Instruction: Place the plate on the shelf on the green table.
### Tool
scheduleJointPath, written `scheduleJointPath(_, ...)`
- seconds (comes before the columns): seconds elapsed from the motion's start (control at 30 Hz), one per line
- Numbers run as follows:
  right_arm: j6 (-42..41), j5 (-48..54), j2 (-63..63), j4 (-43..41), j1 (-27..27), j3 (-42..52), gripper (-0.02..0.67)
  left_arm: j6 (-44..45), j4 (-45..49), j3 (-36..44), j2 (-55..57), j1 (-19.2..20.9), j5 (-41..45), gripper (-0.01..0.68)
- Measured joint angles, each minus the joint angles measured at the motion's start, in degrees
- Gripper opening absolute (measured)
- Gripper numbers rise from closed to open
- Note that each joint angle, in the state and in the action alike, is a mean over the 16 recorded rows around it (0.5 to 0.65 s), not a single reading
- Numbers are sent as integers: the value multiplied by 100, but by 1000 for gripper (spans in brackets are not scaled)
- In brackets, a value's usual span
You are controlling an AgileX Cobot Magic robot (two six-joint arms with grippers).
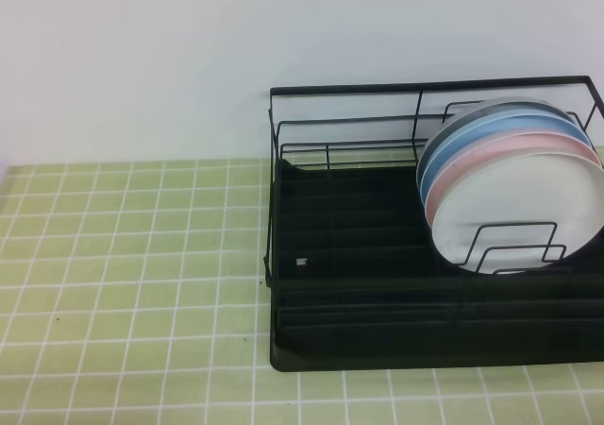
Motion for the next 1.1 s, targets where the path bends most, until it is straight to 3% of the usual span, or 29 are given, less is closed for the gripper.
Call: scheduleJointPath(1.1,-7,0,8,-10,0,0,-2,0,6,0,8,0,-4,-3)
